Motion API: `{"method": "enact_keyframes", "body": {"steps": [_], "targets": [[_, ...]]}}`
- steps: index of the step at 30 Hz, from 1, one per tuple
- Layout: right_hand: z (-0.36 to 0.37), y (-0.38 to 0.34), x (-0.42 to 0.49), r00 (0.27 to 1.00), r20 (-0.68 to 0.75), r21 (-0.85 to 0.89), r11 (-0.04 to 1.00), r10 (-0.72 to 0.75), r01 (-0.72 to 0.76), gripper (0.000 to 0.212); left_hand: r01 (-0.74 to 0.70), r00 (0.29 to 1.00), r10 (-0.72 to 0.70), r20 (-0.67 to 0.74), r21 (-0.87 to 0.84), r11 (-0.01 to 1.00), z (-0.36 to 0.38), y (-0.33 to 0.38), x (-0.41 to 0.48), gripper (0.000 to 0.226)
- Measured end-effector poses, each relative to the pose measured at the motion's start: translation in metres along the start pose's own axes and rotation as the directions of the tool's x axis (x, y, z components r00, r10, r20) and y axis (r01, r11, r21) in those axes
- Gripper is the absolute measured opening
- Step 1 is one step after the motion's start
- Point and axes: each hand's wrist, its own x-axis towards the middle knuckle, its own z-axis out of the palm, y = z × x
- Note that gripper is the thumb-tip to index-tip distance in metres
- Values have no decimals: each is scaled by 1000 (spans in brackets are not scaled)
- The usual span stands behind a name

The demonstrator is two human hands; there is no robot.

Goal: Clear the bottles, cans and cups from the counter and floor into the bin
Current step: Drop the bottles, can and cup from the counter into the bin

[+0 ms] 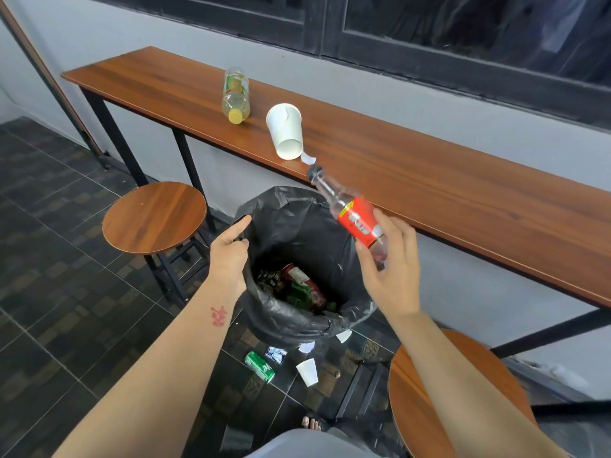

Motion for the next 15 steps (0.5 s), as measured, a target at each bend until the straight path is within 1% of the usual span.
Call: {"method": "enact_keyframes", "body": {"steps": [3,5,7,10,13,15], "targets": [[0,1,-29,989,147,-27,999,-19,24,56,-5,1000,5,0,15,1000,0,1,-5,42],[4,3,-35,963,266,-119,993,31,1,55,-17,1000,17,-3,25,1000,0,1,-8,43],[11,6,-30,928,359,-220,975,102,-22,57,-34,999,34,-5,41,999,0,1,-11,43],[25,11,-14,860,483,-316,949,162,-1,58,-63,998,63,1,75,995,1,0,-15,44],[39,14,1,792,576,-351,936,202,16,57,-58,998,59,-15,92,994,4,-1,-17,45],[47,16,6,766,608,-352,936,208,26,57,-45,999,47,-20,93,995,6,-1,-18,45]]}}
